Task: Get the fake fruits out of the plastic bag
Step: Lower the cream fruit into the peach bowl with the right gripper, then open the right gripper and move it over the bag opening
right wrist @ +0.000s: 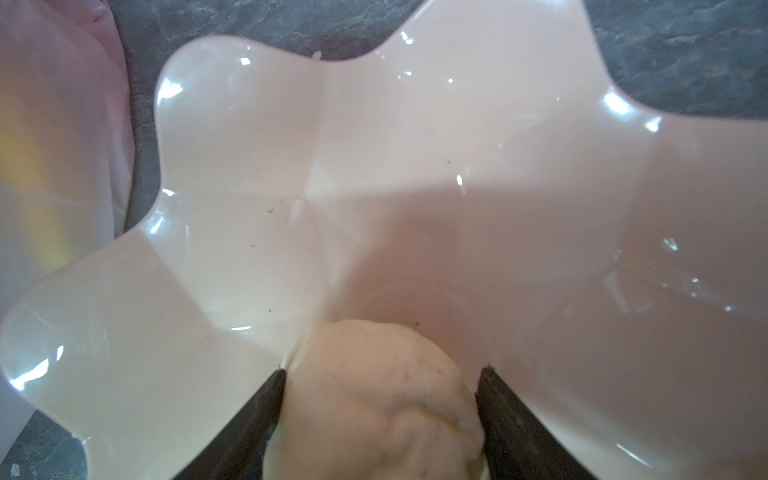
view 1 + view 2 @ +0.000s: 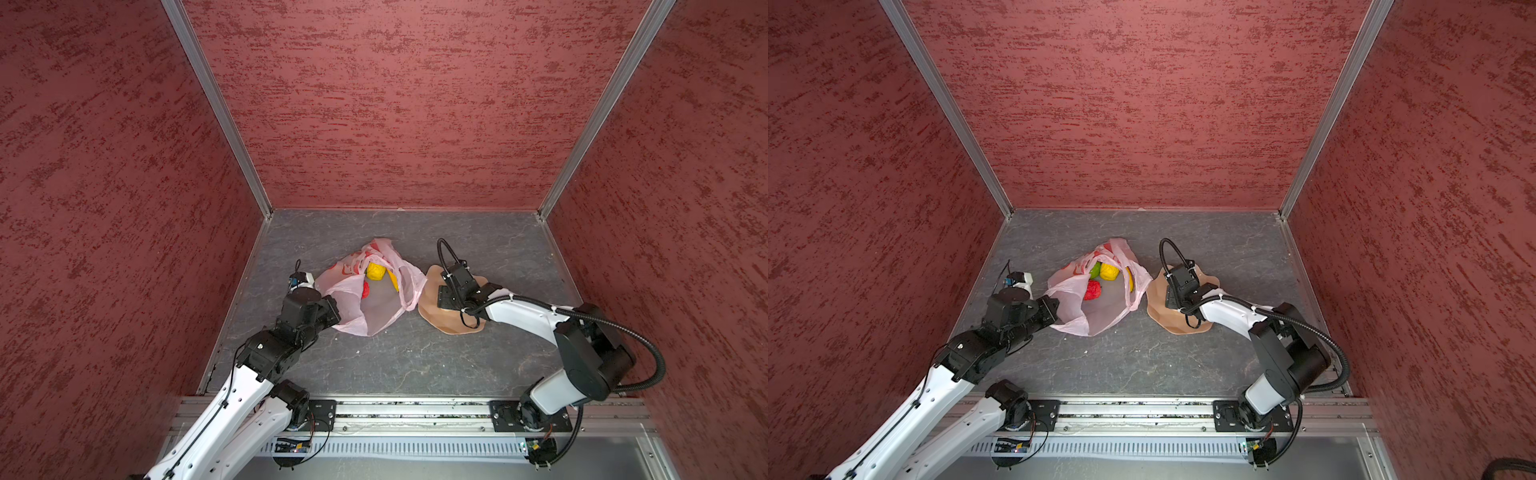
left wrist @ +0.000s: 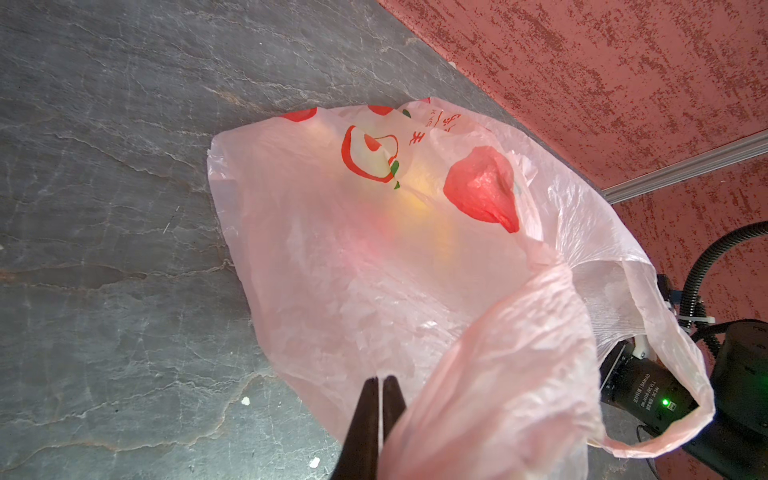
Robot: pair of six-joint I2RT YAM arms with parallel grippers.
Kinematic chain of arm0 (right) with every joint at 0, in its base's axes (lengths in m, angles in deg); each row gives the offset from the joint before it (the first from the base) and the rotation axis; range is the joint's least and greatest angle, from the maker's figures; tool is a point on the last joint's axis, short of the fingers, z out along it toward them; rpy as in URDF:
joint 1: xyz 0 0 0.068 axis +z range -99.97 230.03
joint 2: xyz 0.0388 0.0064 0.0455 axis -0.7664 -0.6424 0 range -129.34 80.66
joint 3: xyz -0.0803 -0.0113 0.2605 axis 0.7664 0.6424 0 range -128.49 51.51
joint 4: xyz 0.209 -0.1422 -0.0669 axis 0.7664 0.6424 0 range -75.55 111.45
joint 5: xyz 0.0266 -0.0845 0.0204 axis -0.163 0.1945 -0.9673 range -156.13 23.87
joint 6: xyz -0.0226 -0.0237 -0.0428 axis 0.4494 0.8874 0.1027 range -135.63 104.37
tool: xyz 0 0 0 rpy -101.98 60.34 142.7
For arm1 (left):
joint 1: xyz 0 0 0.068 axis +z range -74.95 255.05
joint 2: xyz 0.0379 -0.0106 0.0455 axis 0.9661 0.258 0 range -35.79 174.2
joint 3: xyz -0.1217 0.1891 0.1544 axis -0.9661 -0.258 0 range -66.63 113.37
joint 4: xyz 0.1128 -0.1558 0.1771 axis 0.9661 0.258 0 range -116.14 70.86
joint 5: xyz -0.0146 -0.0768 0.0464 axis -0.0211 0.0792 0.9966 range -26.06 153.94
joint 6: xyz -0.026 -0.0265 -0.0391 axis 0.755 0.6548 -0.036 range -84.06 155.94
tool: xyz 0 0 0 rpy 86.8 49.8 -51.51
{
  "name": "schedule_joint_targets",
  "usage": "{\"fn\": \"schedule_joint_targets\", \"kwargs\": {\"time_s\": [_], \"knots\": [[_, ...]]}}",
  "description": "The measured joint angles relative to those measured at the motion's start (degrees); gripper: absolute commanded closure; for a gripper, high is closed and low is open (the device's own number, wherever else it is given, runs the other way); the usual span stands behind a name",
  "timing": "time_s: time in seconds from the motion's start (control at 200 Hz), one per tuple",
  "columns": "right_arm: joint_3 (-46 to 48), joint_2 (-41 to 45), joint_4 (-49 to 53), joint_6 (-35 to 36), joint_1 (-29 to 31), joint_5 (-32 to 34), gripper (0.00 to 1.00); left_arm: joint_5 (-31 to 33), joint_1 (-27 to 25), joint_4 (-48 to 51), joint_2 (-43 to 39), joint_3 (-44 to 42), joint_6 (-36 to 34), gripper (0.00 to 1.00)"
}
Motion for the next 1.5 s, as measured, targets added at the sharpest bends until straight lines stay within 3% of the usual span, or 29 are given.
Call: {"fn": "schedule_joint_targets", "kwargs": {"time_s": [0.531,0.797,1.082,1.282,1.503], "knots": [[-0.3,0.2,0.1,0.7,0.0,-1.7,0.21,0.0,0.3,0.0,-0.1,0.0,0.0,0.92],[-1.5,4.5,2.3,1.1,0.0,-1.7,0.21,0.0,0.8,0.0,-1.1,0.0,0.0,0.92],[-5.9,13.2,7.0,2.4,0.1,-1.0,0.30,0.0,1.6,3.1,-2.3,0.0,-1.1,0.92],[-12.9,18.3,9.9,5.4,3.1,1.4,0.36,0.5,1.7,7.0,-2.9,0.0,-1.6,0.92],[-25.7,13.5,9.7,11.0,11.4,0.3,0.40,1.5,1.7,11.1,-3.1,0.0,-1.5,0.93]]}}
